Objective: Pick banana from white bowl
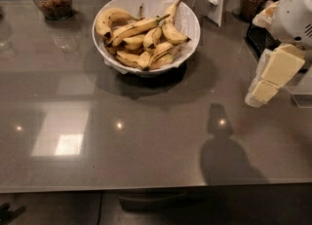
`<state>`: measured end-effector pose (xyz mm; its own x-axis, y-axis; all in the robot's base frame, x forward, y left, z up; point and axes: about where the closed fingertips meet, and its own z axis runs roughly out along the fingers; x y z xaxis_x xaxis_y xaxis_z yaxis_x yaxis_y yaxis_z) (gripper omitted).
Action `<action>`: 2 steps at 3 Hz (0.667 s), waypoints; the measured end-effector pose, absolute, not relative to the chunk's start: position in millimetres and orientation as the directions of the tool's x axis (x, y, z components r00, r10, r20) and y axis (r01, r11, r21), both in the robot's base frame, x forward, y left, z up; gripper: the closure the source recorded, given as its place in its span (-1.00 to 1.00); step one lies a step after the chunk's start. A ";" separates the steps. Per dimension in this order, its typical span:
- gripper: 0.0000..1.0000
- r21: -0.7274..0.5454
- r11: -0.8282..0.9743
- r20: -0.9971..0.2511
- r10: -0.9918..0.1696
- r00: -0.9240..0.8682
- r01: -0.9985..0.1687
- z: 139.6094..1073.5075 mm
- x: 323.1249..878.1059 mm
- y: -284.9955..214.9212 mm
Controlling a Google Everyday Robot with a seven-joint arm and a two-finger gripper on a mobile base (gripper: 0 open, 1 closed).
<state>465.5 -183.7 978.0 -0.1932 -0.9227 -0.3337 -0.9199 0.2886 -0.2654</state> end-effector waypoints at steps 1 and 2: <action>-1.00 -0.267 0.341 -0.426 -0.881 -0.207 -0.901 979.3 496.7 -162.7; -1.00 -0.244 0.405 -0.503 -0.830 -0.242 -0.881 982.8 532.0 -139.3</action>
Offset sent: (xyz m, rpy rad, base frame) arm 0.1113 0.0709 0.0111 0.2948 -0.0573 -0.1480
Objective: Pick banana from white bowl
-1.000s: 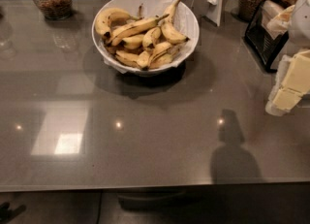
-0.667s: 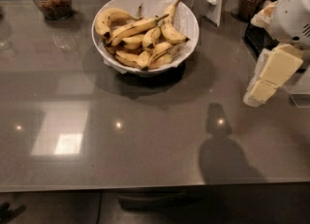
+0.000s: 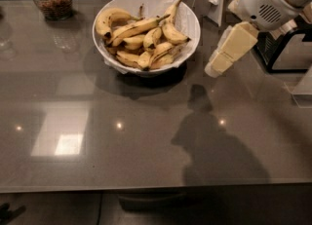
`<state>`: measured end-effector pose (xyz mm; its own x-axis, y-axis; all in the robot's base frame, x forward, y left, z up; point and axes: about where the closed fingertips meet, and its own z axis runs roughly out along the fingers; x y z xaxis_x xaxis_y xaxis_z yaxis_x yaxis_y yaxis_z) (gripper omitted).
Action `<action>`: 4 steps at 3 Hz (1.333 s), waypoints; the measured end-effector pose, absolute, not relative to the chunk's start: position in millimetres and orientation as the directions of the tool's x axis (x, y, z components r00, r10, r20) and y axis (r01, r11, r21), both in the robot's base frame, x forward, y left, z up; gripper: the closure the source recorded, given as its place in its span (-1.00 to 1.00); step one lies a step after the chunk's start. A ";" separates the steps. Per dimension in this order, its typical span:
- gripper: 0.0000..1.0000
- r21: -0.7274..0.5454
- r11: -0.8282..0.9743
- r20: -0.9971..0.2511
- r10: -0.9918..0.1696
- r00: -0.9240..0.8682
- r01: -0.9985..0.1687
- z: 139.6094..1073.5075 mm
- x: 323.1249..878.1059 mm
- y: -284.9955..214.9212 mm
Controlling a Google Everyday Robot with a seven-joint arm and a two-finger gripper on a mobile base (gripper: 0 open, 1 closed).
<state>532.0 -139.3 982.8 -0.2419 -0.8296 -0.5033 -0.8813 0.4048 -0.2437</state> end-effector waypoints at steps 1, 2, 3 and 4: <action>-1.00 -0.200 0.465 -0.571 -0.771 -0.283 -0.863 988.4 569.7 -111.3; -1.00 -0.084 0.496 -0.665 -0.674 -0.322 -0.864 988.5 605.2 -77.4; -1.00 -0.084 0.496 -0.665 -0.674 -0.322 -0.864 988.5 605.3 -77.4; -1.00 -0.114 0.498 -0.697 -0.657 -0.288 -0.860 989.8 611.5 -71.8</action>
Offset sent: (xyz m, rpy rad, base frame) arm 0.1130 0.0991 0.0093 0.4161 0.1248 -0.0728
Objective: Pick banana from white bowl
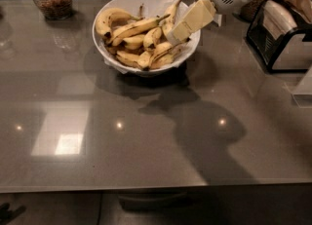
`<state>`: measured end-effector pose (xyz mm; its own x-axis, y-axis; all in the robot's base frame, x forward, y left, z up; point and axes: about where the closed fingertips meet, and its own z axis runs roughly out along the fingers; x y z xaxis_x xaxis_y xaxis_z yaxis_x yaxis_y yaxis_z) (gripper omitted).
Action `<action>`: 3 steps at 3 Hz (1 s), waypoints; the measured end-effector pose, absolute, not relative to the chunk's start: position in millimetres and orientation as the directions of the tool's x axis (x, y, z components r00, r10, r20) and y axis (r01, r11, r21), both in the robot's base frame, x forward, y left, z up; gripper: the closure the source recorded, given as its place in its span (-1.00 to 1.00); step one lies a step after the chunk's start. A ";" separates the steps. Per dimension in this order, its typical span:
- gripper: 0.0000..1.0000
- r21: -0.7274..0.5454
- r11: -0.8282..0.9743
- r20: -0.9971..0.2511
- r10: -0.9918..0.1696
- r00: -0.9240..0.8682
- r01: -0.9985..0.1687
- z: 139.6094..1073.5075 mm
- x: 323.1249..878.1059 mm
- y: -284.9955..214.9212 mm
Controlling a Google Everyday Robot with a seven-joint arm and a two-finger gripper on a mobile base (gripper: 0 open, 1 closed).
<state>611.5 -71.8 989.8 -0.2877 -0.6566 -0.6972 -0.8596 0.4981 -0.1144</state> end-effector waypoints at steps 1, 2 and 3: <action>-1.00 -0.158 0.531 -0.767 -0.597 -0.235 -0.833 995.1 629.8 -59.3; -1.00 -0.158 0.531 -0.767 -0.597 -0.235 -0.832 995.1 629.9 -59.2; -1.00 -0.176 0.543 -0.763 -0.602 -0.235 -0.821 989.1 642.2 -48.6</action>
Offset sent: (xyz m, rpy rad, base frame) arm 0.0105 0.0090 0.0002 0.0517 -0.0613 -0.0141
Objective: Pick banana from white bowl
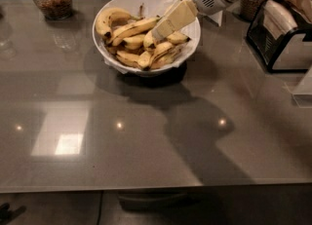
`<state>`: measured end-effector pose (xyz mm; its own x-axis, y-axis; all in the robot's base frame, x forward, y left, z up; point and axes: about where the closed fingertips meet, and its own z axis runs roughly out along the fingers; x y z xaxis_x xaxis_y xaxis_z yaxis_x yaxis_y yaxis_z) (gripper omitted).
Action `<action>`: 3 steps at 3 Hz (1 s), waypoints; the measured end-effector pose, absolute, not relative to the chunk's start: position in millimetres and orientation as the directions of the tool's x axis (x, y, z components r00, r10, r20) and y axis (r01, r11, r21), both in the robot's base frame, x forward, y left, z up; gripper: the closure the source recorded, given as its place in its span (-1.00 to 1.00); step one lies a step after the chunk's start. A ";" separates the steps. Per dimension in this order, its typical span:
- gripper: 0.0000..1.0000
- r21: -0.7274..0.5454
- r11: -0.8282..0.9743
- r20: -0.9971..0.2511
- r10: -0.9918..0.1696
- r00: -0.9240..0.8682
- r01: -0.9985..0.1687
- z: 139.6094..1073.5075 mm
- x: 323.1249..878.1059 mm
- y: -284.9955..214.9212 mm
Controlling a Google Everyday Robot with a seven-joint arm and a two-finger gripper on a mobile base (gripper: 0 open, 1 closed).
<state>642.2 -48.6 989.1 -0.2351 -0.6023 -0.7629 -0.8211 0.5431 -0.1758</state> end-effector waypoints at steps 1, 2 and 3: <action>-1.00 -0.254 0.541 -0.738 -0.644 -0.201 -0.802 984.7 657.3 -43.8; -0.68 -0.320 0.551 -0.708 -0.679 -0.192 -0.771 974.9 667.1 -52.8; -0.27 -0.356 0.565 -0.683 -0.701 -0.205 -0.744 966.4 672.0 -67.6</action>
Offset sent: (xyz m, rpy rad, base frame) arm 0.0373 -0.0200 -0.0259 -0.1896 -0.1511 -0.0947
